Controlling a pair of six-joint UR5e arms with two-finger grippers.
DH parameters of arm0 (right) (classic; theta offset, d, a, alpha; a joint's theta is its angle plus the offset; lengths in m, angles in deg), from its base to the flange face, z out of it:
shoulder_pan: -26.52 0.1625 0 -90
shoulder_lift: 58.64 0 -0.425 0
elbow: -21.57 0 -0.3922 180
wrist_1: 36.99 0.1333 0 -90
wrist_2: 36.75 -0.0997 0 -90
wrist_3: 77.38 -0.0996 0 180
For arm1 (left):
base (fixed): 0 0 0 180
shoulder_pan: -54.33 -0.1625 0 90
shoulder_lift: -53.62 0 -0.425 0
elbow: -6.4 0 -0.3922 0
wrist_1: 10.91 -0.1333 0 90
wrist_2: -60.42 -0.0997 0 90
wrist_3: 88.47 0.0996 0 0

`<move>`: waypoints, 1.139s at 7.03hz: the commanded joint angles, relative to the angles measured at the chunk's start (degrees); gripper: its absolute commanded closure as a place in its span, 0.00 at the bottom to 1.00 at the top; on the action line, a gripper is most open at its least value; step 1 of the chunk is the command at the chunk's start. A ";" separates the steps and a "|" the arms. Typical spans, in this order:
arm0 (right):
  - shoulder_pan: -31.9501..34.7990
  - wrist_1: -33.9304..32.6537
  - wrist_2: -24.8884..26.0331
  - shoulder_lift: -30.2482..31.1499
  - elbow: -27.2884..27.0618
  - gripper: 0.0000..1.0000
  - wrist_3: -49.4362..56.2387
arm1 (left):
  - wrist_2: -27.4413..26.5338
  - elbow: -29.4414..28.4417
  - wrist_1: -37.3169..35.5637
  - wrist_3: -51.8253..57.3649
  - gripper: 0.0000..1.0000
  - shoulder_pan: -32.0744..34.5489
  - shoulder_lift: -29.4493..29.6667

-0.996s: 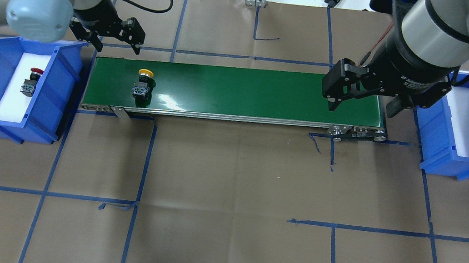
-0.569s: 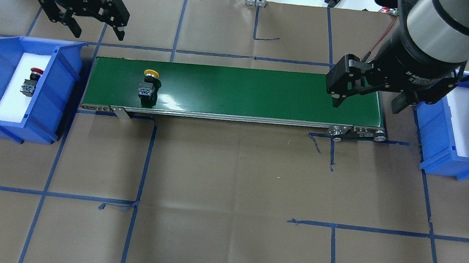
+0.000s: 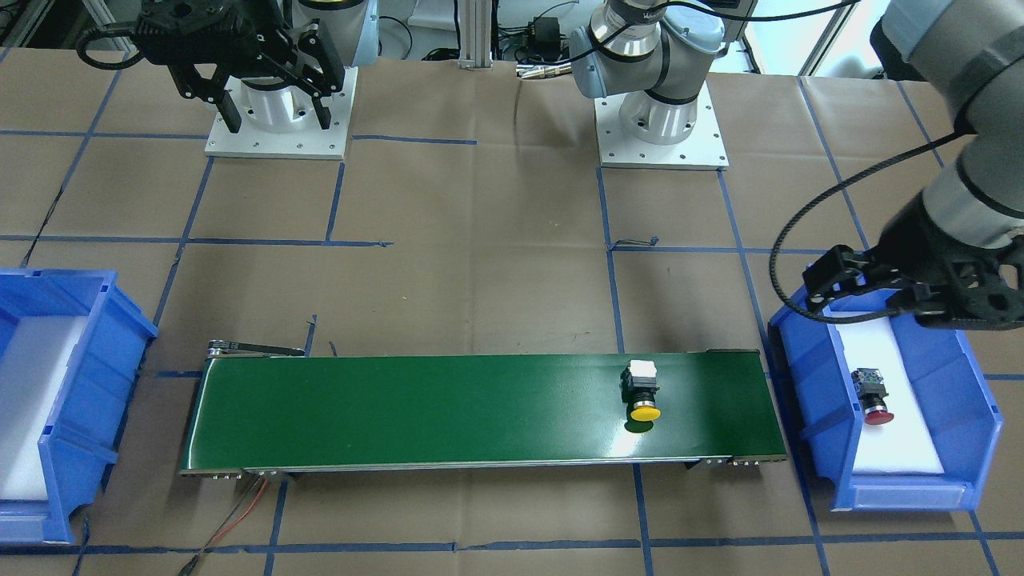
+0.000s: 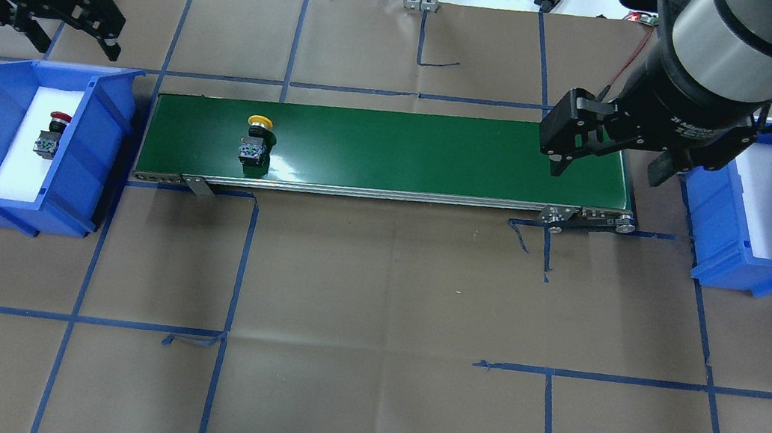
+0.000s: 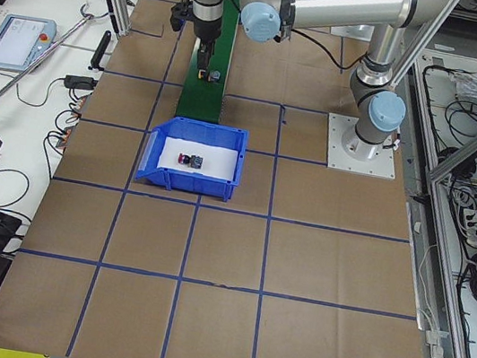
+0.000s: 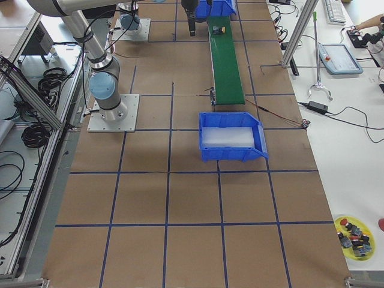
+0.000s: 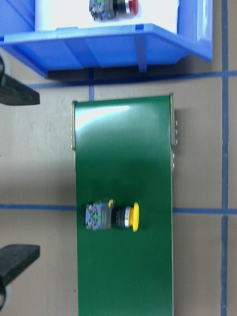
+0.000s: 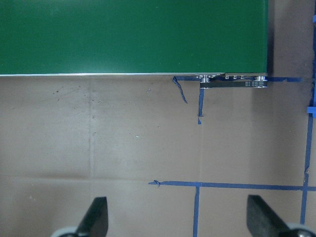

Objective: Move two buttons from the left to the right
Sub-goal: 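Move the left gripper back into the bin and grasp the red-capped button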

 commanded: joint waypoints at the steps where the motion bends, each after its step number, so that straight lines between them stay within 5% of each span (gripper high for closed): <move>1: 0.18 0.06 1.28 -0.04 -0.07 0.00 0.12 | 0.61 0.17 -0.03 10.97 0.00 -9.87 0.41; 4: 0.18 -0.03 2.34 -0.04 0.11 0.00 0.12 | 1.93 0.26 -2.04 14.70 0.01 -14.66 4.43; 8: 0.27 -0.20 2.26 0.05 -0.07 0.00 0.12 | 3.52 6.04 -18.44 14.44 0.01 -14.13 11.21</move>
